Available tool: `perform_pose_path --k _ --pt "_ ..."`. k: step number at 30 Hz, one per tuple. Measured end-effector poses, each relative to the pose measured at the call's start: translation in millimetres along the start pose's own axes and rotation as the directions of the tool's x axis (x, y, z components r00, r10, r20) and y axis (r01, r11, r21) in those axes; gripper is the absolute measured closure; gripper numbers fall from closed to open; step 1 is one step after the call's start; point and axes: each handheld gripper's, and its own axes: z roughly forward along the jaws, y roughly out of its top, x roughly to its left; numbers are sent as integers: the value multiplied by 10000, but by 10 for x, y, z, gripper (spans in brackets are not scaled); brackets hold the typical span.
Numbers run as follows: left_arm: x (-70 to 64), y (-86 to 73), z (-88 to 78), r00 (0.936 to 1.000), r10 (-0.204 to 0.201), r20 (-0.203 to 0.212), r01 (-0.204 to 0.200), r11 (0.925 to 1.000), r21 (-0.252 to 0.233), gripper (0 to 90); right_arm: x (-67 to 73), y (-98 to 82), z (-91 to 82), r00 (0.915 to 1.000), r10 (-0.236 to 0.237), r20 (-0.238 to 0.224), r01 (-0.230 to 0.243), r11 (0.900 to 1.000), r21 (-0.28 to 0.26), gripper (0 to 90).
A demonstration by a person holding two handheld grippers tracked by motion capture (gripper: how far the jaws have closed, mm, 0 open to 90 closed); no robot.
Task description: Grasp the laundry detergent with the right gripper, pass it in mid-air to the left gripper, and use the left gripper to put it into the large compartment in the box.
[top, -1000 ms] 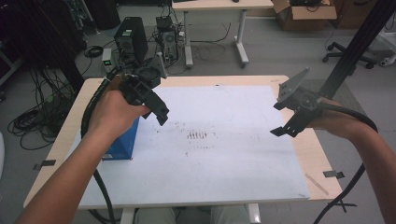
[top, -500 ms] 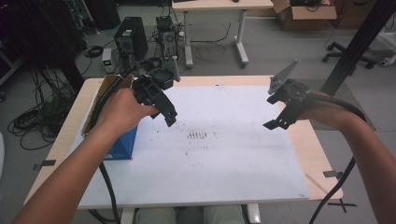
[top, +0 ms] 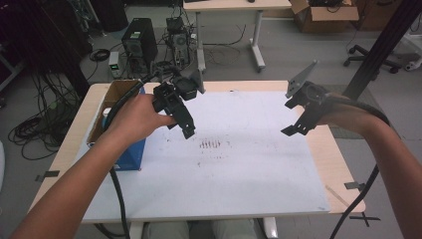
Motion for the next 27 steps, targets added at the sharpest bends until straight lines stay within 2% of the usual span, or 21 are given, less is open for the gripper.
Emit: perform_pose_path --k 10,27 --pt "-40 29 1 9992 397 -107 -398 9992 -79 104 -34 24 21 10000 14 8 -14 10000 -11 66" --pt "-32 15 4 9994 339 -101 -341 9992 -196 104 -12 19 4 10000 23 37 -23 10000 32 71"
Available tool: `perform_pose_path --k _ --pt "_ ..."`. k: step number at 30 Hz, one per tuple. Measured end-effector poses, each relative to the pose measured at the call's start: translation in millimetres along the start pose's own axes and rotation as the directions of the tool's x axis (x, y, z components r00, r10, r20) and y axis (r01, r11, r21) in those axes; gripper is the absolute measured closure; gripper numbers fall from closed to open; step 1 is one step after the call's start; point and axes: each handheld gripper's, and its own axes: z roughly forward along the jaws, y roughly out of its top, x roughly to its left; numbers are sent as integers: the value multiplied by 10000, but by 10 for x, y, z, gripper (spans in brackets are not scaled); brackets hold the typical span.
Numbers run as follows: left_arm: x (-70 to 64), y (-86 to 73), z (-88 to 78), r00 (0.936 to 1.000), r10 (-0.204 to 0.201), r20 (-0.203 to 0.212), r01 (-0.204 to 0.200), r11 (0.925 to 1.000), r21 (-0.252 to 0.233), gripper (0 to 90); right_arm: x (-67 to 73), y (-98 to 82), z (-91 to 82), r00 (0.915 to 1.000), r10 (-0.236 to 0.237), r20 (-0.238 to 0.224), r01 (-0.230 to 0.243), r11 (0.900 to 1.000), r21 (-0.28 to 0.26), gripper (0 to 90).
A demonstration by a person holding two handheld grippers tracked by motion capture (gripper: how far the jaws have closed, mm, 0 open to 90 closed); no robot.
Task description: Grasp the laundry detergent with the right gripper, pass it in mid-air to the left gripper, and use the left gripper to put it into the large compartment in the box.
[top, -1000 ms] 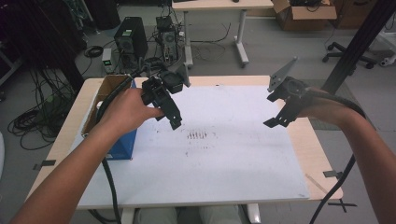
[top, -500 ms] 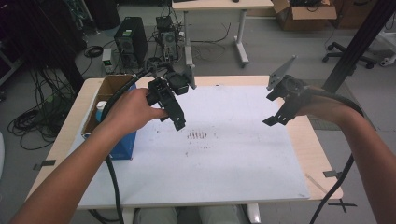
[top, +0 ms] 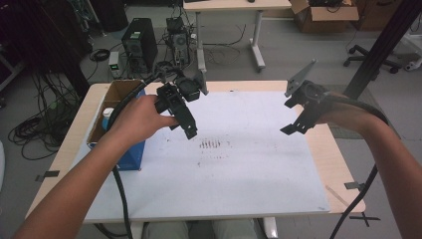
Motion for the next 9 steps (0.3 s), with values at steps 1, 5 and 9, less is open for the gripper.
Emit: perform_pose_path --k 1,5,9 --pt "-1 2 0 10000 3 2 -3 10000 -10 104 2 -3 -2 10000 13 0 -13 10000 -10 72" --pt "-11 4 6 10000 -3 38 3 10000 5 105 9 -13 -6 10000 20 14 -20 10000 -6 72" --pt "-10 1 10 10000 -6 36 6 10000 22 104 15 -20 -2 10000 -4 7 4 10000 5 70"
